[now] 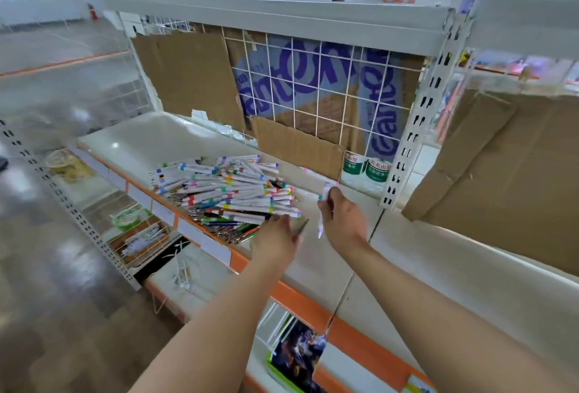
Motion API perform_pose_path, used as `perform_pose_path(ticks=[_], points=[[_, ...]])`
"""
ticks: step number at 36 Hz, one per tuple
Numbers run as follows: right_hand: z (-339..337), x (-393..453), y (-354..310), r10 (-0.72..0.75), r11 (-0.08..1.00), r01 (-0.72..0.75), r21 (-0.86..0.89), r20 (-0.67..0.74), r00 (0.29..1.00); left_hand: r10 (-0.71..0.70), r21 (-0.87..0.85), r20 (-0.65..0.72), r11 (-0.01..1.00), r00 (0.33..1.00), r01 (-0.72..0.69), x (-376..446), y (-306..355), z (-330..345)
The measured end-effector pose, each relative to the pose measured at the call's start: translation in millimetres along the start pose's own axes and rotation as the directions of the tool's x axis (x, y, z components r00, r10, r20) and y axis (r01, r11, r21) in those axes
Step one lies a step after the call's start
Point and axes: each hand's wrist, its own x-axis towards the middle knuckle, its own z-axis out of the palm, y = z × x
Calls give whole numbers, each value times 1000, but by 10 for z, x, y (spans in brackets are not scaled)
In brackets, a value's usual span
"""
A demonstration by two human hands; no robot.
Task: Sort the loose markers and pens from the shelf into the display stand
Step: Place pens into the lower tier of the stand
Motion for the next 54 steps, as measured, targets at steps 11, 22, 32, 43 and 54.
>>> perform_pose_path(ticks=[11, 22, 32, 43, 54], points=[[-11, -96, 264, 56, 998, -57, -22, -64, 996, -27, 123, 23, 992, 999, 24, 216, 82, 222], [-234, -391, 391, 217, 974, -227, -9, -262, 940, 51, -213, -153, 974, 987, -83, 82, 244, 29], [-842, -1081, 765, 292, 927, -371, -59, -511, 808, 262, -303, -170, 903, 950, -304, -396, 1037, 132], [-1887, -2105, 1475, 345, 864, -501, -45, -673, 655, 428, -370, -261, 783, 865, -499, -1252, 2192, 501], [-3210, -2891, 2084, 274, 889, -458, -28, -767, 580, 476, -430, -342, 687, 810, -586, -2199, 3413, 760]])
